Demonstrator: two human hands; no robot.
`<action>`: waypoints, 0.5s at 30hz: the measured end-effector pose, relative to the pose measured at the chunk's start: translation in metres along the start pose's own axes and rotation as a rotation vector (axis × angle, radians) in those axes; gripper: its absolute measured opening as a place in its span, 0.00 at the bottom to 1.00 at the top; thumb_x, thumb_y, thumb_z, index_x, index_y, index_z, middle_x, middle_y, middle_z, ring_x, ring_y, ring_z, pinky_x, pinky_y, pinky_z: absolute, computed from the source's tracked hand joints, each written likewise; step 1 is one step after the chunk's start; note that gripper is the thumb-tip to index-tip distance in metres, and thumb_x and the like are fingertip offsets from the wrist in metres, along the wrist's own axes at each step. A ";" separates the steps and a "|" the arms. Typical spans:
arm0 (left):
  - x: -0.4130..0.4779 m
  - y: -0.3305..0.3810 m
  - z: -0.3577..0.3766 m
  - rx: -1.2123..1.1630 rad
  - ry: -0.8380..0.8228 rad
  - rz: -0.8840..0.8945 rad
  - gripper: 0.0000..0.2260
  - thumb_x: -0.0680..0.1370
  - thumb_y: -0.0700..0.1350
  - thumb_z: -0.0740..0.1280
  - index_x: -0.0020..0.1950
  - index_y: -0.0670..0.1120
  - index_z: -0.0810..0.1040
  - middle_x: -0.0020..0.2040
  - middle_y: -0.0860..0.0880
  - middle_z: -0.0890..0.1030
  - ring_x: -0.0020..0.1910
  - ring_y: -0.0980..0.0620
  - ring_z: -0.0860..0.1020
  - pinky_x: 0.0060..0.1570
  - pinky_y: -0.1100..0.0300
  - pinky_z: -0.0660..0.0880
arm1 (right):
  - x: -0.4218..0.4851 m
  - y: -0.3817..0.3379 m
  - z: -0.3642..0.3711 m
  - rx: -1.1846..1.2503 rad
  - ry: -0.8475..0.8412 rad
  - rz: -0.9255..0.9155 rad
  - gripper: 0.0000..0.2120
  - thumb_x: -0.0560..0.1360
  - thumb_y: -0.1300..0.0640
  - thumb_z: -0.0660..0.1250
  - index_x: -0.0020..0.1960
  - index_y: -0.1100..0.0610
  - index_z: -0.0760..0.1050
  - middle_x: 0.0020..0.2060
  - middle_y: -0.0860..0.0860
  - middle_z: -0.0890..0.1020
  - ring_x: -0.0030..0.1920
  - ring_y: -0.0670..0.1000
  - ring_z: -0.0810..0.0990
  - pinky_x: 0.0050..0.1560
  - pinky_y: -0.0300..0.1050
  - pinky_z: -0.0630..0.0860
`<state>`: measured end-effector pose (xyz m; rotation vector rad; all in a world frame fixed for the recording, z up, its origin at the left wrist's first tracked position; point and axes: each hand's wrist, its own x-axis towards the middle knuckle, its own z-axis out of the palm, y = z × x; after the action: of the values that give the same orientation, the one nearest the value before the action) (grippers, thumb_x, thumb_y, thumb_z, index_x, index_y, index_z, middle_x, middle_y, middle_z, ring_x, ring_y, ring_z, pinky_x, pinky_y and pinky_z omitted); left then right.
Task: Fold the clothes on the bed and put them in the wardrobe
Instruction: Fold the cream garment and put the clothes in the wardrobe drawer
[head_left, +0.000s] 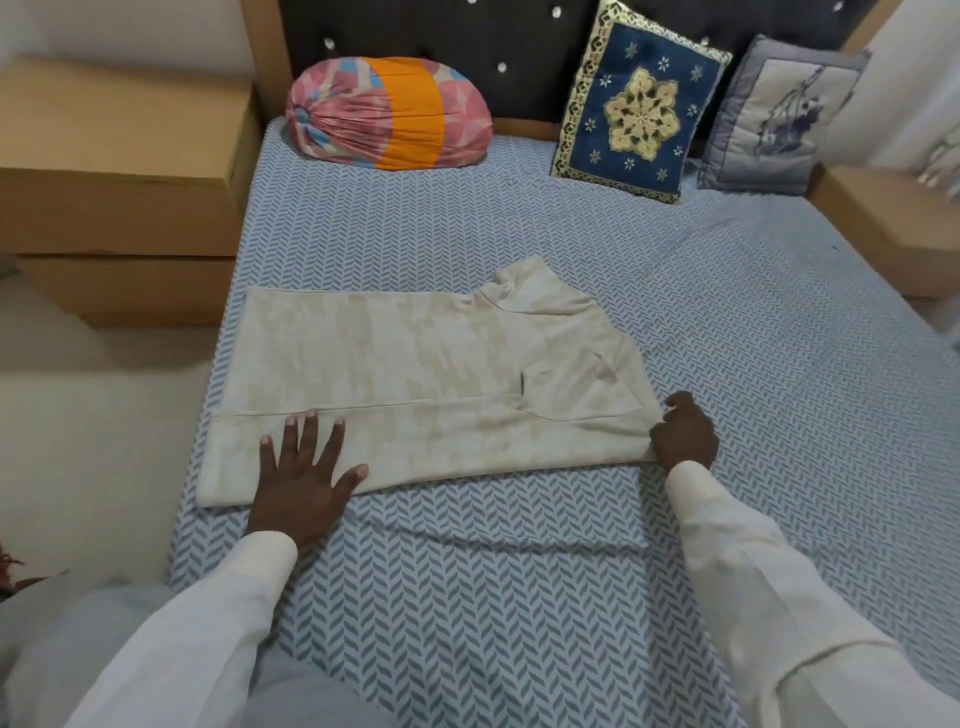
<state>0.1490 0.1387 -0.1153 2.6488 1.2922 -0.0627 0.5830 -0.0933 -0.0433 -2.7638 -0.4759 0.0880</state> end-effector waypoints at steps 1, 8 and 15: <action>-0.004 -0.002 -0.001 -0.002 -0.004 0.001 0.38 0.77 0.71 0.39 0.80 0.50 0.54 0.80 0.45 0.47 0.79 0.43 0.45 0.73 0.44 0.34 | -0.005 -0.012 0.005 0.041 0.019 -0.070 0.19 0.68 0.62 0.69 0.58 0.55 0.73 0.52 0.58 0.80 0.55 0.62 0.78 0.56 0.54 0.73; -0.003 -0.006 -0.007 0.009 0.063 -0.025 0.33 0.78 0.68 0.44 0.79 0.52 0.56 0.80 0.43 0.55 0.78 0.40 0.51 0.74 0.39 0.38 | -0.066 -0.126 0.076 0.230 -0.312 -0.707 0.12 0.73 0.58 0.70 0.57 0.55 0.77 0.42 0.51 0.78 0.46 0.56 0.78 0.53 0.49 0.74; 0.079 -0.053 -0.046 0.066 0.132 -0.072 0.25 0.76 0.56 0.55 0.60 0.42 0.80 0.55 0.38 0.78 0.52 0.37 0.76 0.55 0.42 0.71 | -0.024 -0.218 0.110 -0.080 -0.343 -0.631 0.09 0.76 0.57 0.63 0.55 0.57 0.77 0.48 0.60 0.79 0.52 0.63 0.77 0.51 0.50 0.71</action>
<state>0.1539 0.2405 -0.0884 2.7011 1.4511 0.0614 0.4792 0.1269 -0.0738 -2.5377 -1.4347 0.3957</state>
